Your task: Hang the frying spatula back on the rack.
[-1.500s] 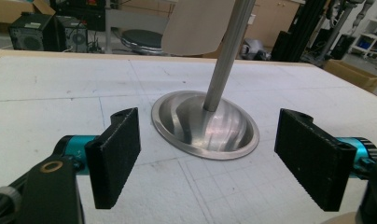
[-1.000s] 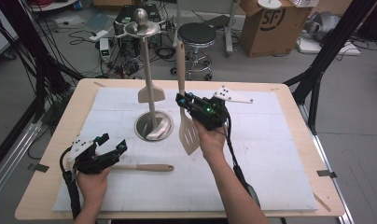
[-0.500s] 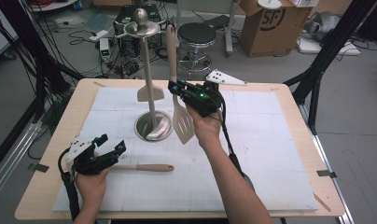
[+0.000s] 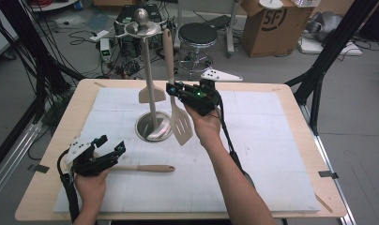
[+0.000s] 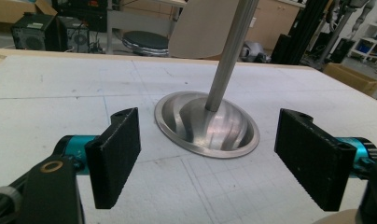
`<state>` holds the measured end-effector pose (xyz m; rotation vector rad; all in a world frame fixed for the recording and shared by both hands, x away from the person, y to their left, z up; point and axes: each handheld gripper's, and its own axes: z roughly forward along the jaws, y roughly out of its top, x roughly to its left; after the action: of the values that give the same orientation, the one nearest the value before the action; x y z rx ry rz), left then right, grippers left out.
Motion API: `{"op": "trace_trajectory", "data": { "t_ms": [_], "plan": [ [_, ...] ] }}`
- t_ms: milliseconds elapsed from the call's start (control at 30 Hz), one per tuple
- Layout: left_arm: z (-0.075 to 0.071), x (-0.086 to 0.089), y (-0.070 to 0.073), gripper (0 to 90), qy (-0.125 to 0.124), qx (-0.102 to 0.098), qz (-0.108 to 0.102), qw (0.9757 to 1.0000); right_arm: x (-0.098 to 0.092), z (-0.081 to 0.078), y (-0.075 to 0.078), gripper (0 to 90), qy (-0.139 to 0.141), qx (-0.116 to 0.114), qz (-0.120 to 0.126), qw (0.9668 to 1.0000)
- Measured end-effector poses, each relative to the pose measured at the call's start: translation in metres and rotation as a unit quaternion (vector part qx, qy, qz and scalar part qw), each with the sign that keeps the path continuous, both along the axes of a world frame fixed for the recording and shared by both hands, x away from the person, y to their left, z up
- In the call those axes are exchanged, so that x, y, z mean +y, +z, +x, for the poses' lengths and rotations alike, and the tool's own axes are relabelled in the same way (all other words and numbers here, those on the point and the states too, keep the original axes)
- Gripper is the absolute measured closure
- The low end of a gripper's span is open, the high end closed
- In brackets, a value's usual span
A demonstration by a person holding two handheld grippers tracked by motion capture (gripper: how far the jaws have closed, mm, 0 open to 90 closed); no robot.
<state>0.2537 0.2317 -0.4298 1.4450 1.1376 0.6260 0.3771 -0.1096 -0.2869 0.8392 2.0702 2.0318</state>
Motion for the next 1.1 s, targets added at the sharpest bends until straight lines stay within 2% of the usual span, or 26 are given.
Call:
{"op": "trace_trajectory", "data": {
  "t_ms": [167,200,233,267,300,367,500,600,667,733,867,933,1033,1100],
  "plan": [
    [0.0,0.001,0.0,23.1,0.001,0.0,0.0,1.0,0.002,0.001,-0.002,75.6,0.007,0.006,0.0,1.0],
    [0.0,0.001,0.0,23.1,0.001,0.0,-0.001,1.0,0.003,0.001,-0.003,66.4,-0.001,-0.001,-0.007,1.0],
    [0.0,0.0,0.0,23.1,0.001,0.001,-0.001,1.0,0.004,-0.001,-0.002,52.1,-0.015,-0.009,-0.013,0.9998],
    [0.0,0.0,0.0,23.1,0.001,-0.001,-0.001,1.0,0.004,-0.002,-0.002,48.1,-0.031,-0.019,-0.014,0.9993],
    [-0.001,0.0,0.0,23.1,0.0,-0.002,-0.001,1.0,0.002,-0.003,-0.001,48.0,-0.044,-0.025,-0.01,0.9987],
    [-0.001,0.0,0.0,23.1,0.001,-0.002,-0.001,1.0,-0.002,-0.004,0.001,51.0,-0.055,-0.034,0.016,0.9978],
    [-0.001,0.001,0.0,23.1,0.001,-0.002,0.0,1.0,-0.011,-0.004,0.008,56.6,-0.047,-0.049,0.08,0.9945],
    [-0.001,0.0,0.001,23.1,0.0,-0.002,0.0,1.0,-0.017,0.0,0.012,62.3,-0.05,-0.05,0.115,0.9909],
    [-0.001,0.0,0.001,23.1,0.001,-0.003,-0.002,1.0,-0.021,0.004,0.013,64.2,-0.047,-0.038,0.137,0.9888],
    [-0.001,0.0,0.0,23.6,-0.001,-0.003,0.002,1.0,-0.024,0.007,0.017,69.5,-0.05,-0.037,0.142,0.9878],
    [0.001,-0.002,0.0,23.8,-0.006,0.0,0.004,1.0,-0.022,0.001,0.034,75.5,-0.054,-0.058,0.165,0.983],
    [0.0,-0.003,0.0,23.6,-0.008,0.0,0.005,1.0,-0.019,0.0,0.044,76.9,-0.052,-0.062,0.168,0.9825],
    [0.0,-0.003,0.001,23.7,-0.009,-0.003,0.002,1.0,-0.019,0.001,0.056,89.7,-0.055,-0.069,0.172,0.9811],
    [0.0,-0.003,0.001,23.7,-0.007,-0.002,-0.001,1.0,-0.021,0.003,0.061,89.8,-0.059,-0.067,0.177,0.9802]
  ]
}}
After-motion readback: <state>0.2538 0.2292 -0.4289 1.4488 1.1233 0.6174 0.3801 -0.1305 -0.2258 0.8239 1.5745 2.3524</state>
